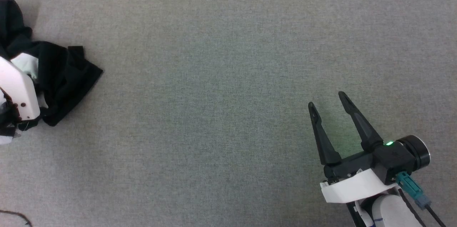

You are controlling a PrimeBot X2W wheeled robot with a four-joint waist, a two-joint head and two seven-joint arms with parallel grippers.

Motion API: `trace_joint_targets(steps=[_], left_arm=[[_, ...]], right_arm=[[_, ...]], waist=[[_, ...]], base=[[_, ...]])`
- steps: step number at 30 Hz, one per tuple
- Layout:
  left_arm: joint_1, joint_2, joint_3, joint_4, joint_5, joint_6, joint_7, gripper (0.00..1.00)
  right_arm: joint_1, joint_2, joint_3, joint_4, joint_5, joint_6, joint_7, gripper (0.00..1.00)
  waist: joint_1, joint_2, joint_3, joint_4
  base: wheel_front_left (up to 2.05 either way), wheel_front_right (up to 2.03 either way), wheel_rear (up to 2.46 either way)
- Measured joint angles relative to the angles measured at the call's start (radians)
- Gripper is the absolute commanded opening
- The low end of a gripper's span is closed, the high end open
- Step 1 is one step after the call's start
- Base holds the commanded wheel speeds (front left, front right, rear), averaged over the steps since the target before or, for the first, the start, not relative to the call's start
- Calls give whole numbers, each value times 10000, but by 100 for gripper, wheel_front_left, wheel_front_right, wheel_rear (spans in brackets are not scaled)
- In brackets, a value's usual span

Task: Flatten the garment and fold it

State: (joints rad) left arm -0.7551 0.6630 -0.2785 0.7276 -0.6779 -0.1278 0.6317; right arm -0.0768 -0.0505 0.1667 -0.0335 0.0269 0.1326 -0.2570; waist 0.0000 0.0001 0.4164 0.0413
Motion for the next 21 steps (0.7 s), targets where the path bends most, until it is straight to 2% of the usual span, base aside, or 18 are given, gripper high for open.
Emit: trace_joint_targets(steps=[5, 10, 16, 21], left_arm=[[240, -169, 301, 73, -56, 159, -1306, 0], [187, -219, 679, -230, 81, 188, -3503, 0], [-414, -15, 968, -1133, 637, 199, -6238, 0], [-988, -115, 840, -2357, 1016, 153, -7628, 0]], right_arm=[[5, 0, -21, 198, 10, 0, 0, 100], [49, 0, -44, 330, 96, 0, -2, 100], [312, 0, -184, 483, 192, 0, 0, 100], [419, 0, -366, 545, 280, 0, 0, 100]], waist=[[1, 0, -290, -3], [1, 0, -879, 86], [0, 0, -1728, 148], [-1, 0, -2417, 127]], base=[[0, 0, 0], [0, 0, 0], [0, 0, 0], [0, 0, 0]])
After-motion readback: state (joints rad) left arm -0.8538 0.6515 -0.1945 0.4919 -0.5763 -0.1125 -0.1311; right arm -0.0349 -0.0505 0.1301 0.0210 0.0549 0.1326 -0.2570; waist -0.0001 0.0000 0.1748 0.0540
